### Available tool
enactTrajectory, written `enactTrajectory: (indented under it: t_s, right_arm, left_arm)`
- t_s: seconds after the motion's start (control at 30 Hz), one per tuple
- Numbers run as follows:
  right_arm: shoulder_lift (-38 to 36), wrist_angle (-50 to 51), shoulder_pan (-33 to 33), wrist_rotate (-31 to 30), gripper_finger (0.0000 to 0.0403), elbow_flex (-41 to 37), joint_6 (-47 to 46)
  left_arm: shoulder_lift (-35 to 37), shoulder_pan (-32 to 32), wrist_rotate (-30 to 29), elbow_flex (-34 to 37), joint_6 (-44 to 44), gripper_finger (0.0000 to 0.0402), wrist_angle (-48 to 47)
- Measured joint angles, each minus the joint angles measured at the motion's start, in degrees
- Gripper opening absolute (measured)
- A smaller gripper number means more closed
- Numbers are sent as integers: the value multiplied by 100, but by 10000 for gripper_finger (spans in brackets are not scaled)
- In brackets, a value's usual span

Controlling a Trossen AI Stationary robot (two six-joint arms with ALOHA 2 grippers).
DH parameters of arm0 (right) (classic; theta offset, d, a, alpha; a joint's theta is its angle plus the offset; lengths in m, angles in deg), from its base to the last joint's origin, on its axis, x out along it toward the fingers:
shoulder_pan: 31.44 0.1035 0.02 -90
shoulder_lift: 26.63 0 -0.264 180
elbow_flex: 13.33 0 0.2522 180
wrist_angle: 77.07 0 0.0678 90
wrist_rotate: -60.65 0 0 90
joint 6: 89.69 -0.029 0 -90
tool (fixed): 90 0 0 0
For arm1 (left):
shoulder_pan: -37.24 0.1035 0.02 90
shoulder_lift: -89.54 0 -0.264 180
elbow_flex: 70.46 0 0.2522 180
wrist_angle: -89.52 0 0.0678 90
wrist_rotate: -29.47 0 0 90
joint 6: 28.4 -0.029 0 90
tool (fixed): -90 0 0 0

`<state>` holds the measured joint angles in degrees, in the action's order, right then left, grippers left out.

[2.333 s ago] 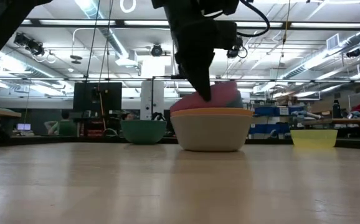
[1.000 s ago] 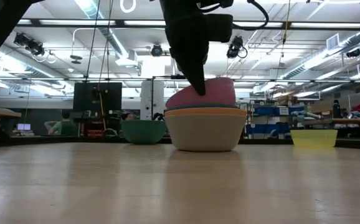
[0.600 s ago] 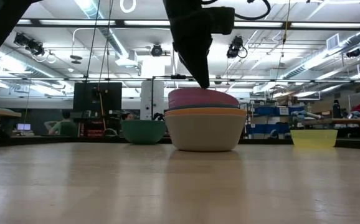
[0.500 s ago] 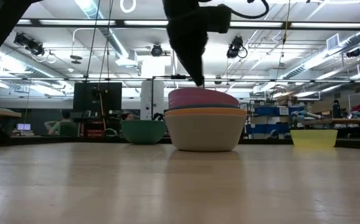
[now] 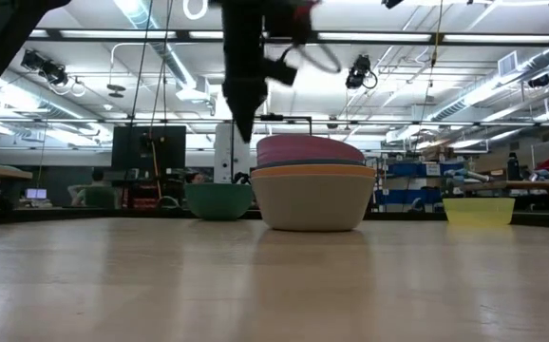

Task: Nest bowls inside each other
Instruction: Stack the green bowl on the pink bowl

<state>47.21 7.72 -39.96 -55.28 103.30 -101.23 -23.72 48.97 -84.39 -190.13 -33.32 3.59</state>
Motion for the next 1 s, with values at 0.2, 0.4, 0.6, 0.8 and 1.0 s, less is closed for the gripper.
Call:
enactTrajectory:
  t_s: [0.2,0.4,0.6,0.8,1.0]
  right_arm:
    - [0,-9,490,-200,164,1,104]
    - [0,4,703,-455,164,0,102]
    - [0,-57,672,-483,164,0,100]
    - [0,-50,663,-480,164,0,60]
    - [0,-66,663,-476,164,0,51]
  left_arm:
    - [487,700,436,1272,-185,227,1000]
    - [1190,1107,826,2320,-293,227,1634]
    - [1550,1355,867,2861,-539,227,2229]
    - [1472,1513,1024,3210,-677,227,2685]
    - [1402,1712,1023,3505,-705,227,3296]
